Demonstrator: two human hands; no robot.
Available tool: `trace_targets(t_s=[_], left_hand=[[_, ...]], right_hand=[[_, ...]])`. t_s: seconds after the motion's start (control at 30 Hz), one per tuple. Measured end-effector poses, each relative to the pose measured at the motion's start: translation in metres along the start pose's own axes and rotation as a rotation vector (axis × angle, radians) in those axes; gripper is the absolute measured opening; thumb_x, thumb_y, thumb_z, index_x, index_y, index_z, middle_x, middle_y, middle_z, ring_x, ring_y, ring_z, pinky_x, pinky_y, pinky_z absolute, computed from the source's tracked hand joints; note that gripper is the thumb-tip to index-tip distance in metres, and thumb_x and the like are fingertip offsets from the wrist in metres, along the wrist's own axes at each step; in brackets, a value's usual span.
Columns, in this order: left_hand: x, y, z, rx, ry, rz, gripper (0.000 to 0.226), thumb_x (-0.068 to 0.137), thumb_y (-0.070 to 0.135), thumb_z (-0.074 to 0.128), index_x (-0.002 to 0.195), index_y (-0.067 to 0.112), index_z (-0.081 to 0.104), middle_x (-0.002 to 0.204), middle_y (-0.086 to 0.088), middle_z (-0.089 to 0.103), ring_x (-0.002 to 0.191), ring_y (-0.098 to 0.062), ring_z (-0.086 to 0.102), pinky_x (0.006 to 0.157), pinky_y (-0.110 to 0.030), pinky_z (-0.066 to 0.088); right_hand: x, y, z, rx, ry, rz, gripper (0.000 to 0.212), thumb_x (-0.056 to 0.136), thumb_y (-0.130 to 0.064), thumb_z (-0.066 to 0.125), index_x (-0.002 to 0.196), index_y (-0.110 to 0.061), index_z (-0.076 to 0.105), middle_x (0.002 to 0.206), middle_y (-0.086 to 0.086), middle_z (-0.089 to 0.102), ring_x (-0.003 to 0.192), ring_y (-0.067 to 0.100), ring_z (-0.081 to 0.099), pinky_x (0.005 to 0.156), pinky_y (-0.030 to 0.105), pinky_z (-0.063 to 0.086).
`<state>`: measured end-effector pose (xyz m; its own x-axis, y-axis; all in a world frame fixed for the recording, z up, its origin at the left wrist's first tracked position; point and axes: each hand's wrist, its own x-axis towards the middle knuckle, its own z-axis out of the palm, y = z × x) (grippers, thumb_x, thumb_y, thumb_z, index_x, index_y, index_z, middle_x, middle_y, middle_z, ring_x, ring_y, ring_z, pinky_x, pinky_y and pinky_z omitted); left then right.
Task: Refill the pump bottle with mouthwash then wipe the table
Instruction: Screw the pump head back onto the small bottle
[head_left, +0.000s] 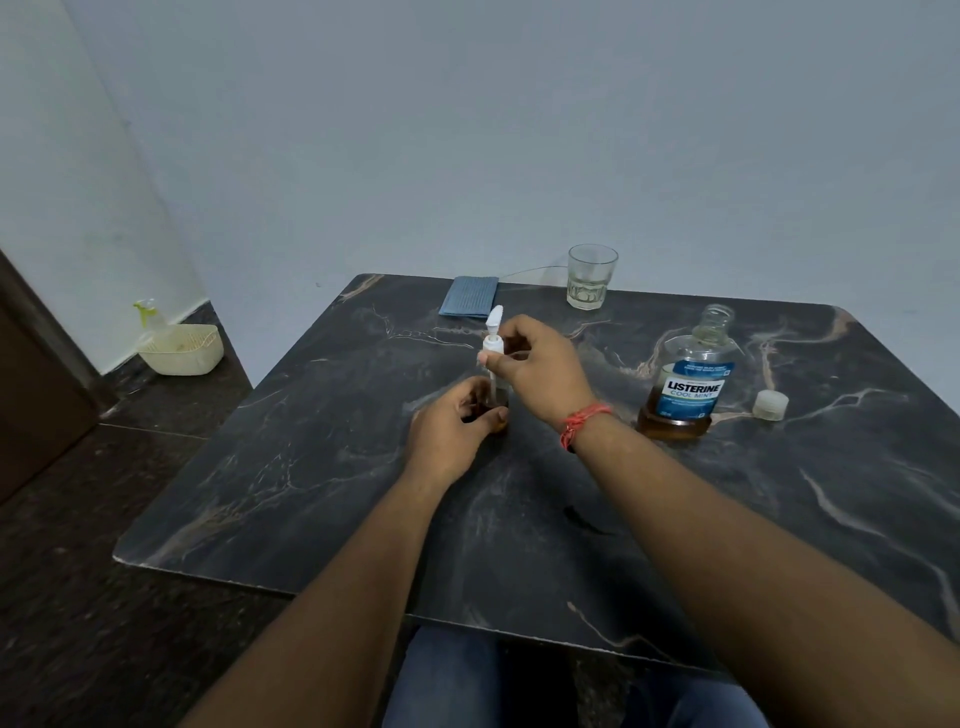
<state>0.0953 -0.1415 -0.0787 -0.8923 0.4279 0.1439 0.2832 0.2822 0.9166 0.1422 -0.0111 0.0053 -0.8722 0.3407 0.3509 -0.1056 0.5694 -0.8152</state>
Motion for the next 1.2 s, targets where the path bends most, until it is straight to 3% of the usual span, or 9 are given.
trace_targets(t_s=[0.13,0.37,0.5,0.6,0.7,0.87,0.93,1.03,1.2], left_hand=[[-0.001,0.001,0.0,0.005,-0.001,0.014,0.03,0.087,0.035,0.077,0.112,0.046,0.065,0.104,0.018,0.075,0.104,-0.002,0.069,0.099,-0.043,0.054],[0.002,-0.002,0.001,-0.014,-0.001,0.01,0.028,0.087,0.03,0.079,0.111,0.039,0.068,0.103,0.017,0.076,0.103,-0.005,0.07,0.099,-0.045,0.053],[0.001,-0.001,0.002,-0.011,0.008,0.008,0.027,0.087,0.03,0.079,0.109,0.04,0.068,0.101,0.017,0.076,0.101,-0.003,0.07,0.099,-0.043,0.054],[-0.001,0.003,0.001,0.021,0.017,0.014,0.03,0.087,0.032,0.078,0.106,0.051,0.066,0.101,0.022,0.075,0.1,0.003,0.069,0.098,-0.04,0.054],[-0.002,0.003,0.0,0.032,0.021,0.018,0.032,0.087,0.033,0.078,0.103,0.056,0.064,0.101,0.023,0.075,0.1,0.004,0.068,0.098,-0.039,0.054],[0.0,0.002,0.001,0.017,0.021,0.006,0.034,0.087,0.03,0.079,0.119,0.035,0.068,0.105,0.016,0.076,0.103,-0.002,0.07,0.1,-0.042,0.054],[-0.001,0.002,0.001,0.024,0.022,0.007,0.034,0.087,0.031,0.079,0.118,0.036,0.068,0.104,0.017,0.076,0.103,-0.001,0.069,0.099,-0.041,0.054],[-0.002,0.003,0.0,0.032,0.015,0.003,0.032,0.088,0.032,0.077,0.115,0.043,0.067,0.106,0.02,0.075,0.104,0.002,0.068,0.1,-0.039,0.053],[0.0,0.003,0.0,0.023,0.014,-0.001,0.029,0.088,0.029,0.077,0.109,0.047,0.066,0.103,0.02,0.075,0.102,0.002,0.068,0.099,-0.04,0.053]], right_hand=[[-0.003,0.001,0.01,0.055,0.068,0.016,0.027,0.077,-0.025,0.079,0.081,-0.021,0.053,0.084,-0.002,0.064,0.076,0.015,0.06,0.071,0.031,0.052],[-0.008,0.011,0.016,0.334,0.032,0.066,0.011,0.096,-0.019,0.058,0.101,-0.02,0.068,0.097,-0.002,0.07,0.094,0.01,0.064,0.084,0.03,0.053],[-0.009,0.009,0.022,0.499,0.081,0.143,0.009,0.088,-0.012,0.069,0.093,-0.018,0.065,0.097,0.008,0.071,0.09,0.017,0.066,0.085,0.038,0.055],[-0.009,0.007,0.026,0.553,0.119,0.175,0.024,0.081,-0.011,0.076,0.087,-0.02,0.055,0.087,0.001,0.067,0.079,0.01,0.062,0.071,0.027,0.054],[-0.012,0.01,0.025,0.614,0.06,0.153,0.027,0.084,-0.008,0.072,0.103,-0.021,0.058,0.102,-0.001,0.067,0.092,0.008,0.064,0.079,0.024,0.053],[-0.013,0.014,0.021,0.545,0.029,0.133,0.02,0.095,-0.008,0.058,0.11,-0.018,0.066,0.107,0.003,0.069,0.097,0.01,0.065,0.075,0.031,0.054],[-0.012,0.013,0.021,0.542,0.066,0.145,0.015,0.088,-0.007,0.067,0.099,-0.017,0.064,0.097,0.001,0.07,0.091,0.01,0.066,0.079,0.036,0.055],[-0.01,0.011,0.022,0.533,0.082,0.141,0.023,0.081,-0.01,0.075,0.092,-0.021,0.057,0.089,-0.004,0.067,0.079,0.001,0.063,0.072,0.024,0.055],[-0.009,0.013,0.021,0.443,-0.008,0.123,0.02,0.095,-0.015,0.059,0.108,-0.028,0.066,0.109,0.003,0.069,0.098,0.012,0.064,0.082,0.033,0.055]])
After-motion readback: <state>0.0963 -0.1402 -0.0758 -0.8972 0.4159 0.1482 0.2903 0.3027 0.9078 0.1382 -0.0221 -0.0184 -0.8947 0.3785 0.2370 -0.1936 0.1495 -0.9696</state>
